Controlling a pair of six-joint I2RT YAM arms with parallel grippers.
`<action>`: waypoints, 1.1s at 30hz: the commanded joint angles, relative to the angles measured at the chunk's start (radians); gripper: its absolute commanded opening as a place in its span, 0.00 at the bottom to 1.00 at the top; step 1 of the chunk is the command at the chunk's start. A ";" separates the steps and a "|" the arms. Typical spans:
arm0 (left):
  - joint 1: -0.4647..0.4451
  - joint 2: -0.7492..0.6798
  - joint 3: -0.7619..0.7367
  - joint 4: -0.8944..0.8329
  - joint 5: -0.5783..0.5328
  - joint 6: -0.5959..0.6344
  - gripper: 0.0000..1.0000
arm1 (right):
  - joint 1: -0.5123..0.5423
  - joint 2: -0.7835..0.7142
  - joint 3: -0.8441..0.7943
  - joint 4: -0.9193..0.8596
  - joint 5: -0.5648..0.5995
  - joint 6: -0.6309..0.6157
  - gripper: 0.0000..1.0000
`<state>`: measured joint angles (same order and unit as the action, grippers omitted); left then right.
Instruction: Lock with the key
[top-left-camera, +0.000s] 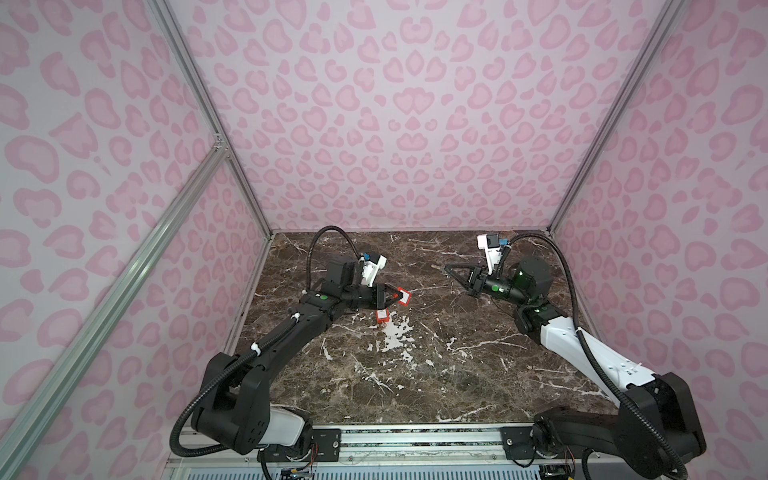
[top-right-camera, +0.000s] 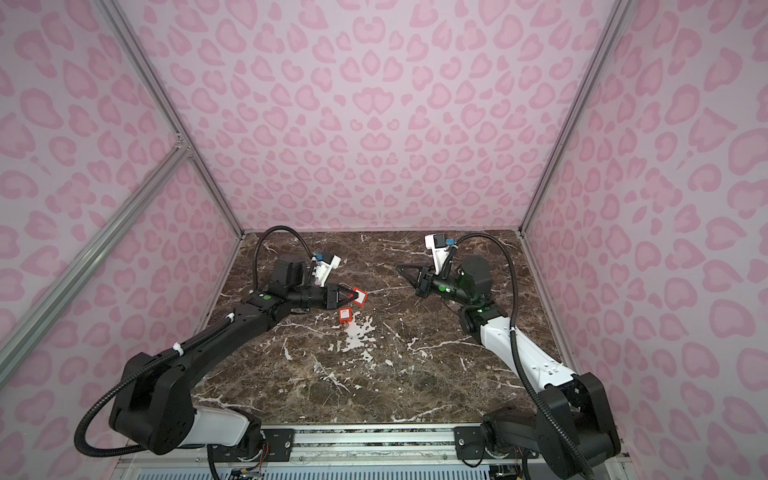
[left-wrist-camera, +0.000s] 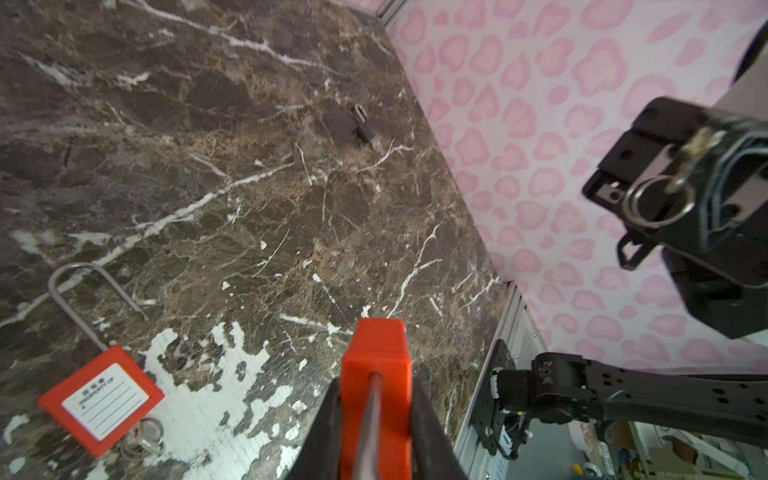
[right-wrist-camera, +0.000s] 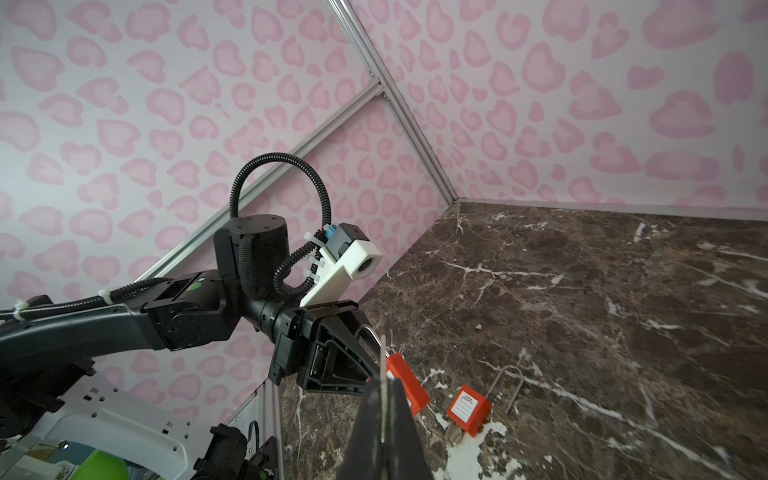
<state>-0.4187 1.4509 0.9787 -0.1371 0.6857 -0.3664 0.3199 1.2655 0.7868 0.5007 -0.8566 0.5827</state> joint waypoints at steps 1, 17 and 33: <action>-0.029 0.073 0.044 -0.153 -0.081 0.165 0.03 | 0.000 -0.016 -0.030 -0.089 0.060 -0.068 0.00; -0.137 0.433 0.288 -0.488 0.041 0.443 0.03 | -0.028 -0.176 -0.130 -0.219 0.126 -0.115 0.00; -0.187 0.549 0.305 -0.576 0.031 0.517 0.13 | -0.030 -0.187 -0.136 -0.228 0.114 -0.114 0.00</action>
<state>-0.6041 1.9850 1.2808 -0.6785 0.7197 0.1253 0.2897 1.0763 0.6571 0.2604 -0.7368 0.4751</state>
